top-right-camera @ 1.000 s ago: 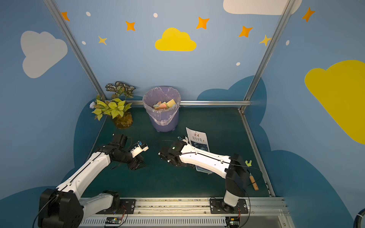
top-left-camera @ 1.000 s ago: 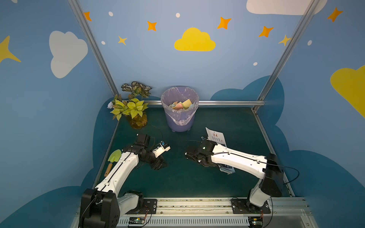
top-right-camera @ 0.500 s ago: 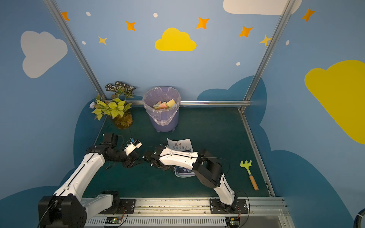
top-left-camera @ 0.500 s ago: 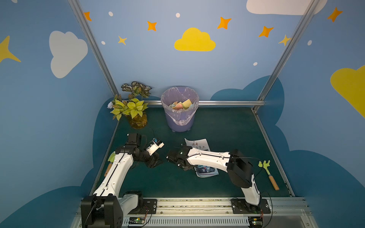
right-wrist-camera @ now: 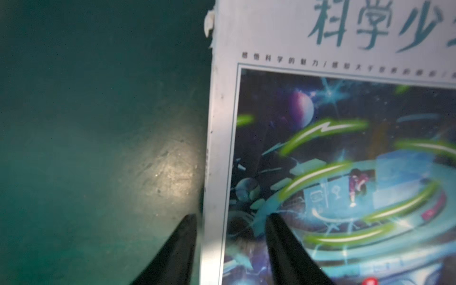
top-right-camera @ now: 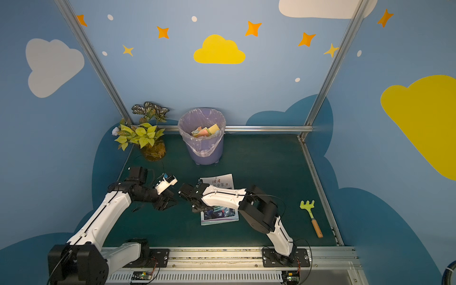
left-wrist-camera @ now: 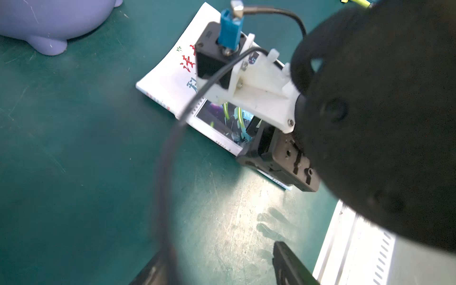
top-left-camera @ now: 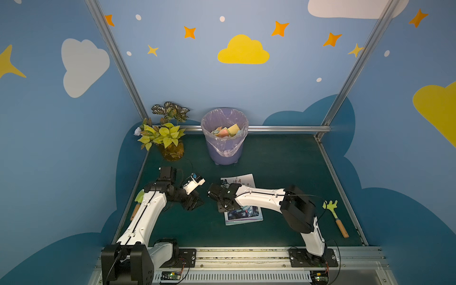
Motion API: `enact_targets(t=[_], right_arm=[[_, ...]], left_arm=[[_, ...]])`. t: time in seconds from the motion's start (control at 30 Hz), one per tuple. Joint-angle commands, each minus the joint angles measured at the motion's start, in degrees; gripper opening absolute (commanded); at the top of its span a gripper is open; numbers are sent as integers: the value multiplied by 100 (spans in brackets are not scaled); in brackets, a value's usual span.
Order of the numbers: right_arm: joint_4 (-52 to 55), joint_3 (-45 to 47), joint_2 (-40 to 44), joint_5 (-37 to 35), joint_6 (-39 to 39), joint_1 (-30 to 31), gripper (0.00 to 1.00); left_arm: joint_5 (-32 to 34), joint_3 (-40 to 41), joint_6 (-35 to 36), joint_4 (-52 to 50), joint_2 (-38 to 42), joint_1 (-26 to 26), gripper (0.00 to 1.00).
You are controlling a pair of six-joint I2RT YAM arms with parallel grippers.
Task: Peel off the used sticky note
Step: Adjust the book at the center of the board.
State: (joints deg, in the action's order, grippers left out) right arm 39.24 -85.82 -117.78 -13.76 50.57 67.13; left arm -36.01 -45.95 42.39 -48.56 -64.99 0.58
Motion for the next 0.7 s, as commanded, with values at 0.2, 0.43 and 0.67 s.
enact_targets(t=[0.2, 0.43, 0.67], right_arm=[[-874, 1819, 2192, 272, 7, -899, 84], [-1319, 3137, 3010, 779, -98, -1807, 85], [-1807, 3465, 2588, 1435, -289, -1771, 81]], left_arm=[[182, 100, -110, 138, -99, -336, 67], [428, 142, -444, 438, -287, -923, 68], [483, 177, -672, 723, -521, -1086, 70]])
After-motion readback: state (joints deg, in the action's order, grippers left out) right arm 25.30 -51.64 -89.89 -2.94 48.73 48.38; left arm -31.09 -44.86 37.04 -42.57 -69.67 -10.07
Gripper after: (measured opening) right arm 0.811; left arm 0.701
